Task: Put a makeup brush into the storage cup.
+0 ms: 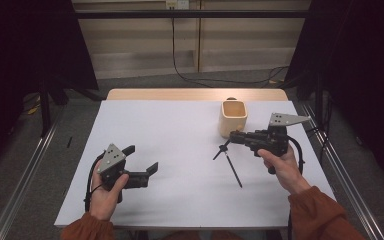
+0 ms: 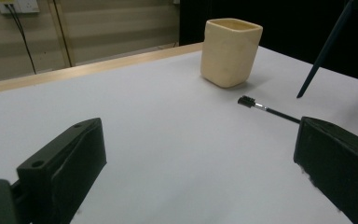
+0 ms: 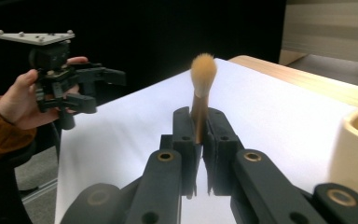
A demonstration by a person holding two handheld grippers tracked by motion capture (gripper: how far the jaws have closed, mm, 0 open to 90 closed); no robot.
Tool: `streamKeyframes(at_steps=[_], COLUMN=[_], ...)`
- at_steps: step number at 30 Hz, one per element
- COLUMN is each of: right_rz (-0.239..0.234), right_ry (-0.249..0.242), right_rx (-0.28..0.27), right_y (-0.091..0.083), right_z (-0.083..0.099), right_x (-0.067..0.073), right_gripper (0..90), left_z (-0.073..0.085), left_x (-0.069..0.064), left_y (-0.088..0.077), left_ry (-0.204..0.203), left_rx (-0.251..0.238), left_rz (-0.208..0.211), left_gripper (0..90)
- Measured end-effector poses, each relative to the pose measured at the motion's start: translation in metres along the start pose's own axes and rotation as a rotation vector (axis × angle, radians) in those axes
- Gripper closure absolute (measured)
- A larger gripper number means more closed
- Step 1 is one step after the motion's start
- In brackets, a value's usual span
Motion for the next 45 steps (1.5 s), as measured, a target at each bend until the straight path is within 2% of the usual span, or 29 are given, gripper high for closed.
streamKeyframes(at_steps=[2,3,6,7,8,14,17,20,22,29,34,39,45], right_rz=[0.025,0.025,0.036,0.064,0.067,0.084,0.097,0.104,0.105,0.148,0.171,0.195,0.207], right_ry=[0.013,0.013,0.022,0.006,0.005,0.001,0.001,-0.01,-0.014,-0.019,-0.025,-0.029,-0.039], right_rx=[-0.014,-0.014,-0.021,0.007,0.007,0.002,-0.001,0.001,0.001,-0.005,-0.003,-0.003,-0.01], right_y=[-0.011,-0.011,-0.017,-0.017,-0.017,-0.022,-0.024,-0.025,-0.025,-0.027,-0.028,-0.032,-0.035], right_z=[0.001,0.001,0.001,0.002,0.002,-0.004,-0.007,-0.012,-0.015,-0.029,-0.039,-0.051,-0.066], right_x=[-0.006,-0.006,-0.01,-0.013,-0.014,-0.021,-0.025,-0.028,-0.03,-0.044,-0.051,-0.06,-0.063], right_gripper=[83.9,83.9,83.9,83.9,83.9,83.9,83.9,83.9,83.9,83.9,83.9,83.9,83.9], left_z=[0.006,0.006,0.01,0.009,0.007,0.013,0.015,0.015,0.017,0.02,0.018,0.021,0.021], left_x=[0.003,0.003,0.008,0.009,0.01,0.011,0.009,0.005,0.003,-0.003,-0.004,-0.005,-0.008], left_y=[-0.004,-0.004,-0.007,-0.007,-0.01,-0.009,-0.009,-0.009,-0.009,-0.009,-0.01,-0.009,-0.011], left_ry=[-0.009,-0.009,-0.056,-0.057,-0.039,-0.052,-0.025,-0.028,-0.016,-0.006,-0.014,-0.012,-0.035], left_rx=[0.0,0.0,-0.023,-0.025,-0.041,-0.032,-0.017,-0.019,-0.007,-0.006,-0.023,-0.017,-0.023], left_rz=[-0.012,-0.012,-0.038,-0.049,-0.061,-0.051,-0.051,-0.048,-0.042,-0.03,-0.024,-0.005,-0.002], left_gripper=[2.1,2.0,1.8,1.8,1.8,1.8,1.8,1.8,1.8,1.8,1.8,1.8,1.8])
Point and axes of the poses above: each handheld gripper's, and its own axes: y roughly forward along the jaws, z roughly out of its underside, x roughly to its left, the point moved 8 cm from there along y, roughly forward along the jaws, and after that the axes turned 7 degrees about x, right-handed, at the moved point
